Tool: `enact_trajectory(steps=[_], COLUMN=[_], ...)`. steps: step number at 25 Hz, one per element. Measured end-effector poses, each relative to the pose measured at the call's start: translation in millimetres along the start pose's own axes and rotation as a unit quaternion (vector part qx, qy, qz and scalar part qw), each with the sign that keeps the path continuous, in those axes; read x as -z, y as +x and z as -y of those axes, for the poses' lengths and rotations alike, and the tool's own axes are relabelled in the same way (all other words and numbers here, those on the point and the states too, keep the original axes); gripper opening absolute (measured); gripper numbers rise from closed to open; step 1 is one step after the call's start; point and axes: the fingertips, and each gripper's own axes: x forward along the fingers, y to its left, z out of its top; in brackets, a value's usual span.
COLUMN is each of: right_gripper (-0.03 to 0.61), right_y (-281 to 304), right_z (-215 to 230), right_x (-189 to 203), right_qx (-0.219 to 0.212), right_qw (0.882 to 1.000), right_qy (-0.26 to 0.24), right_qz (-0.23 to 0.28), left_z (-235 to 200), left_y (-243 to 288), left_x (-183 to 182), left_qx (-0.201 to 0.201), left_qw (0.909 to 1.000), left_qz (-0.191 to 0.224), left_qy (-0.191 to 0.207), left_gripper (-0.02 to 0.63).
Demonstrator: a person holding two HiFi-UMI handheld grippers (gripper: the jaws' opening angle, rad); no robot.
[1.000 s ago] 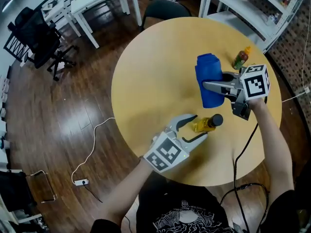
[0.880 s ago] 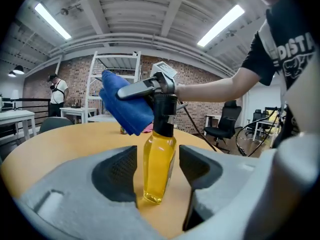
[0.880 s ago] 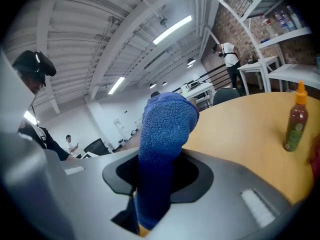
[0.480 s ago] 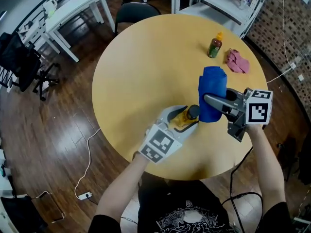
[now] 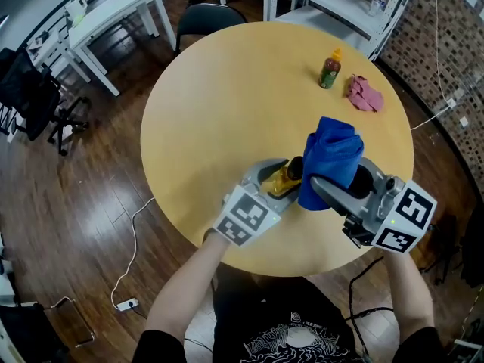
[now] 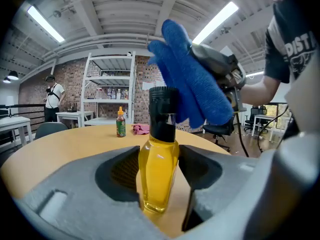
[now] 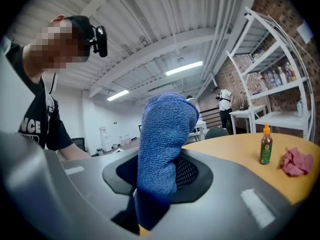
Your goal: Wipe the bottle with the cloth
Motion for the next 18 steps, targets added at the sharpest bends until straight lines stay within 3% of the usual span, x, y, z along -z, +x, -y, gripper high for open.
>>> enact_trajectory(steps=[9, 18], right_gripper=[0.132, 0.132], right_y=[51.3, 104.3], right_z=[-40.1, -30.6], right_x=[-6.2, -20.1], right_qx=[-0.023, -0.026], right_qw=[0.986, 0.980], right_qy=[-0.144, -0.150], right_qz=[-0.083, -0.124], left_z=[-0.3, -0.5], left_y=[-0.4, -4.0], left_x=[0.5, 1.0], left_qx=[0.000, 0.000], left_qw=[1.0000, 1.0000], left_qz=[-0.001, 0.000], left_qy=[-0.001, 0.002], left_gripper=[0.247, 0.247])
